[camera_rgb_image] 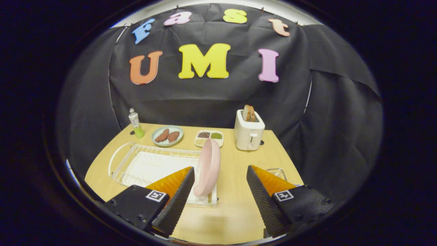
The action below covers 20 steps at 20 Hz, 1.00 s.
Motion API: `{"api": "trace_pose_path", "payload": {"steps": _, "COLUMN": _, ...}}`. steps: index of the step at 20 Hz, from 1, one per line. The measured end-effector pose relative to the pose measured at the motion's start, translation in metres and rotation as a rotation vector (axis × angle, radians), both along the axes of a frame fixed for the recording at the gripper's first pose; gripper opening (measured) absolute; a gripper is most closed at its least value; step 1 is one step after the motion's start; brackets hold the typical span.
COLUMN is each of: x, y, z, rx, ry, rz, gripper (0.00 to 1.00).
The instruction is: Take the plate from the dish rack, then take the spoon from the basket and place it into the plate.
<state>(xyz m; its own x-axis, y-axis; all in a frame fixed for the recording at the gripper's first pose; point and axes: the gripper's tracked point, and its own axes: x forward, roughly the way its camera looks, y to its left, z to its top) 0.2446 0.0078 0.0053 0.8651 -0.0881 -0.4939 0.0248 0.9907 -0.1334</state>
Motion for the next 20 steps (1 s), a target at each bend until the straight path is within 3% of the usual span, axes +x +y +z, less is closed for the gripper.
{"api": "trace_pose_path", "payload": {"steps": 3, "x": 0.026, "y": 0.012, "z": -0.004, "rx": -0.076, "ry": 0.138, "rz": 0.025, "gripper": 0.95}}
{"api": "trace_pose_path", "payload": {"steps": 6, "x": 0.057, "y": 0.009, "z": -0.004, "rx": -0.223, "ry": 0.211, "rz": -0.042, "gripper": 0.92}}
{"api": "trace_pose_path", "payload": {"steps": 8, "x": 0.071, "y": 0.005, "z": -0.008, "rx": -0.29, "ry": 0.274, "rz": -0.093, "gripper": 0.82}}
{"api": "trace_pose_path", "payload": {"steps": 11, "x": 0.082, "y": 0.003, "z": -0.021, "rx": -0.291, "ry": 0.371, "rz": -0.156, "gripper": 0.68}}
{"api": "trace_pose_path", "payload": {"steps": 17, "x": 0.092, "y": -0.008, "z": -0.037, "rx": -0.259, "ry": 0.54, "rz": -0.206, "gripper": 0.35}}
{"api": "trace_pose_path", "payload": {"steps": 20, "x": 0.092, "y": -0.007, "z": -0.038, "rx": -0.262, "ry": 0.589, "rz": -0.188, "gripper": 0.26}}
